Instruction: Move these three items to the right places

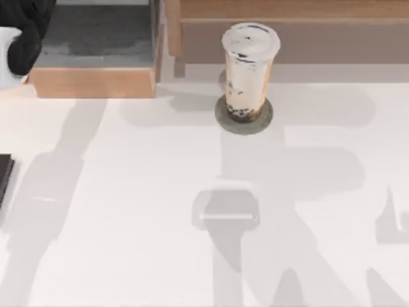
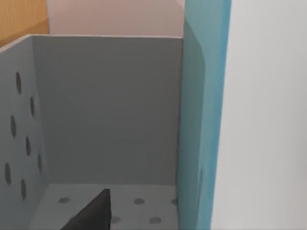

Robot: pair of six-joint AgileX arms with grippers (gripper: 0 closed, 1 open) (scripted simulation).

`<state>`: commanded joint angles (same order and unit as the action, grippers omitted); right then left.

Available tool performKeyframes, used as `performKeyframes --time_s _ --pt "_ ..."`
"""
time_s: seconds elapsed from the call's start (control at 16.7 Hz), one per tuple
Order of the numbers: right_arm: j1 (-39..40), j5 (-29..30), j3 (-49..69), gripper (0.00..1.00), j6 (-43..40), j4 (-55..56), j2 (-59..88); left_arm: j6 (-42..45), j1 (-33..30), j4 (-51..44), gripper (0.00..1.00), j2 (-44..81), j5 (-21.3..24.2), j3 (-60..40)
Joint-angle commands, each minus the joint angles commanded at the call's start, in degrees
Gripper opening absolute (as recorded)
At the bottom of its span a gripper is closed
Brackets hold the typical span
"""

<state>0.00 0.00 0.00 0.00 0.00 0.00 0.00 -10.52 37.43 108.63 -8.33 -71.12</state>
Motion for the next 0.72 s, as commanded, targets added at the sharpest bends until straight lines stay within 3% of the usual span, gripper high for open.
performKeyframes --time_s 0.72 --pt "0.0 0.0 0.0 1.0 0.0 0.0 0.0 0.0 0.6 -2.5 1.0 6.0 0.6 -8.4"
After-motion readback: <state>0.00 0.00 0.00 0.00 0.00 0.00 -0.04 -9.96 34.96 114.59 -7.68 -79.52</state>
